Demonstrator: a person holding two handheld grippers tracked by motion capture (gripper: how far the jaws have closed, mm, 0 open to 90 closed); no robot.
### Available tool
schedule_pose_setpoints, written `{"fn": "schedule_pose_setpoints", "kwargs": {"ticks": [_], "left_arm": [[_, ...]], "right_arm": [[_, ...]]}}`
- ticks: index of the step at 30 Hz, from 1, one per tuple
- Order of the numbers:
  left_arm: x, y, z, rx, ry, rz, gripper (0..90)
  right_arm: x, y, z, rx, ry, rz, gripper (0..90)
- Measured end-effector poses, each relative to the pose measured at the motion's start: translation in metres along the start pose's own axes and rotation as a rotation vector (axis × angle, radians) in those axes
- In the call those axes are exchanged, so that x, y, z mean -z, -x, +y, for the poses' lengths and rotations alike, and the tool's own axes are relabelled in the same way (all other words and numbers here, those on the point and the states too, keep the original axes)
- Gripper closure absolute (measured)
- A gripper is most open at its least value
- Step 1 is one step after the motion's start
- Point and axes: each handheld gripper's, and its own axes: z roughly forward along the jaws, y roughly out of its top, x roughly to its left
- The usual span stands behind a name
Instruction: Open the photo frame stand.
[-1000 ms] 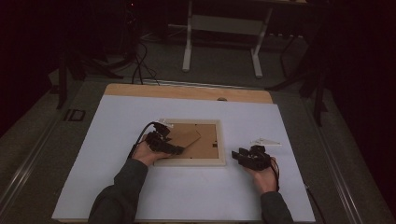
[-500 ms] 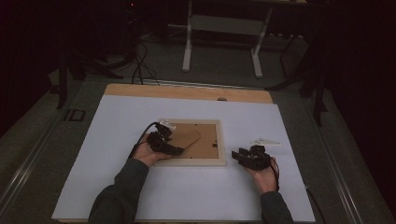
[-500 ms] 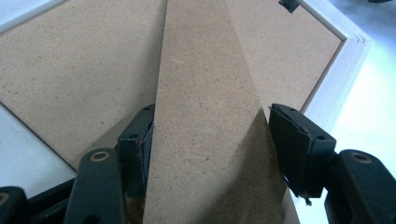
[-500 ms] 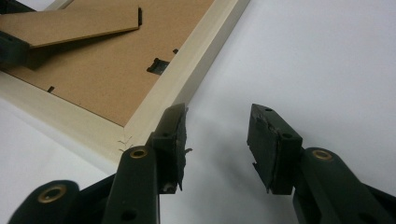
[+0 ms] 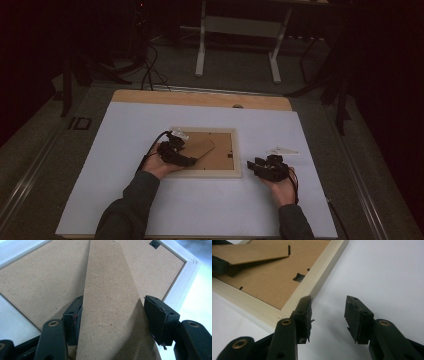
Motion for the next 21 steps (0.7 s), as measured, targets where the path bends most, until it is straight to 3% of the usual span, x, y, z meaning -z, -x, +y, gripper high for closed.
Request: {"fn": "schedule_pose_setpoints", "kwargs": {"ticks": [9, 14, 21], "left_arm": [[0.001, 0.003, -0.001, -0.017, 0.013, 0.02, 39.0], [0.003, 0.007, -0.002, -0.036, 0.031, 0.038, 39.0], [0.005, 0.011, -0.003, -0.052, 0.049, 0.055, 39.0]], "right_arm": [[-0.001, -0.003, 0.009, 0.034, -0.002, 0.0, 56.1], [0.0, 0.0, 0.013, 0.007, 0.018, 0.006, 56.0], [0.0, 0.002, 0.021, 0.007, 0.024, 0.002, 55.3]]}}
